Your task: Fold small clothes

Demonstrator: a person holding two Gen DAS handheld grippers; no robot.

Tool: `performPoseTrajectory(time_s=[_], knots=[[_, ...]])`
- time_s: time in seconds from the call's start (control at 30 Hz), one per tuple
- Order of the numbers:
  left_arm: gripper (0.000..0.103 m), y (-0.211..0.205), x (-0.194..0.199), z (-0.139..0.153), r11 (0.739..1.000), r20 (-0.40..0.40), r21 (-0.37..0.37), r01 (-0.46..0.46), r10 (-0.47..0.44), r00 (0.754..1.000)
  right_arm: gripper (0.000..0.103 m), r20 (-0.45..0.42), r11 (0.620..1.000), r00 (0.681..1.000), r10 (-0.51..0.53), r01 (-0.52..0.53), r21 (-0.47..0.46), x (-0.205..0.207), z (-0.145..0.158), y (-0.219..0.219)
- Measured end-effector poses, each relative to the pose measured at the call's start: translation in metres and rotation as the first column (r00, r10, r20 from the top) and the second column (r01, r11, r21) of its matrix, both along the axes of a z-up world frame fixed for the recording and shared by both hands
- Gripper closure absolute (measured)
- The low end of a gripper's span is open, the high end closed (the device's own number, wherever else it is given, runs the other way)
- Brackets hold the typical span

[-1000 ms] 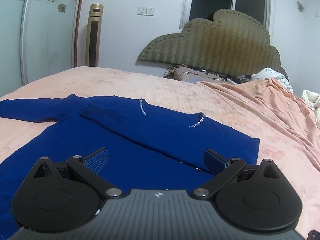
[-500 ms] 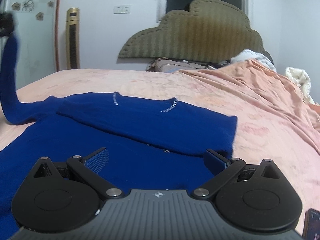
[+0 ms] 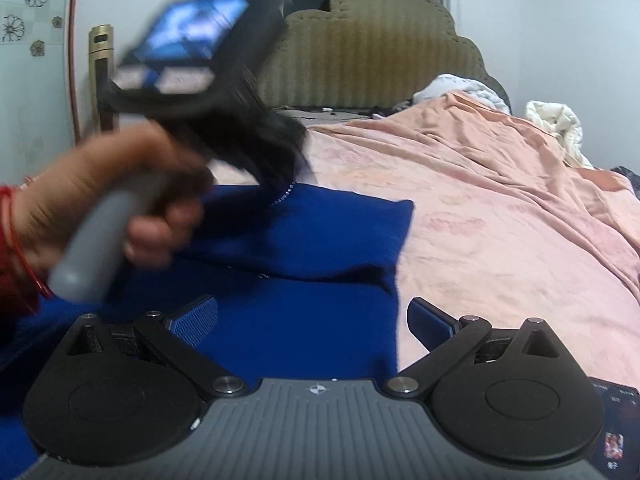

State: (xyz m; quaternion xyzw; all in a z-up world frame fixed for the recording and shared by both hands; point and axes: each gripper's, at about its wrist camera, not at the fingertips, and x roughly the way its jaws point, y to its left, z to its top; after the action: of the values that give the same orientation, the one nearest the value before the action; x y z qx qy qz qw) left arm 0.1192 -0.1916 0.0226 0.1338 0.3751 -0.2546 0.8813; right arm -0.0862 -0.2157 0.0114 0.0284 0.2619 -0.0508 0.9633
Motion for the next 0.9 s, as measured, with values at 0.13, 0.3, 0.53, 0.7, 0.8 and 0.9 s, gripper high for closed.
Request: performPoseTrajectory(time_s=[0.13,0.3,0.53,0.7,0.8,0.9], knots=[[0.088,0.022,-0.015,0.017,0.992,-0.013,-0.091,0.084,-0.086,0.996,0.001,-0.005,0.999,1.0,-0.026,0.026,0.018,0.0,-0.002,-0.009],[0.018,0.08,-0.007,0.049,0.983,0.116,-0.178,-0.049,0.071,0.991,0.0,0.019,0.999,0.999,-0.028,0.028,0.035,0.008,0.006,-0.016],[0.018,0.16,-0.006,0.04,0.941,0.247,-0.042,-0.336,0.336,0.909,0.0,0.047,0.871,0.994,0.101,-0.111,0.478,0.067,0.012,-0.058],[0.018,0.192,-0.003,0.014,0.909,0.17,-0.01,-0.416,0.411,0.895,0.018,-0.062,0.641,0.996,0.064,0.007,0.768,0.129,-0.03,-0.092],[0.018,0.202,-0.003,0.0,0.897,0.149,0.01,-0.443,0.437,0.887,0.031,-0.095,0.602,0.995,0.035,0.055,0.797,0.146,-0.047,-0.089],[0.018,0.207,0.0,-0.005,0.888,0.127,0.0,-0.459,0.456,0.881,0.059,-0.113,0.647,0.993,-0.028,0.104,0.756,0.154,-0.048,-0.08]])
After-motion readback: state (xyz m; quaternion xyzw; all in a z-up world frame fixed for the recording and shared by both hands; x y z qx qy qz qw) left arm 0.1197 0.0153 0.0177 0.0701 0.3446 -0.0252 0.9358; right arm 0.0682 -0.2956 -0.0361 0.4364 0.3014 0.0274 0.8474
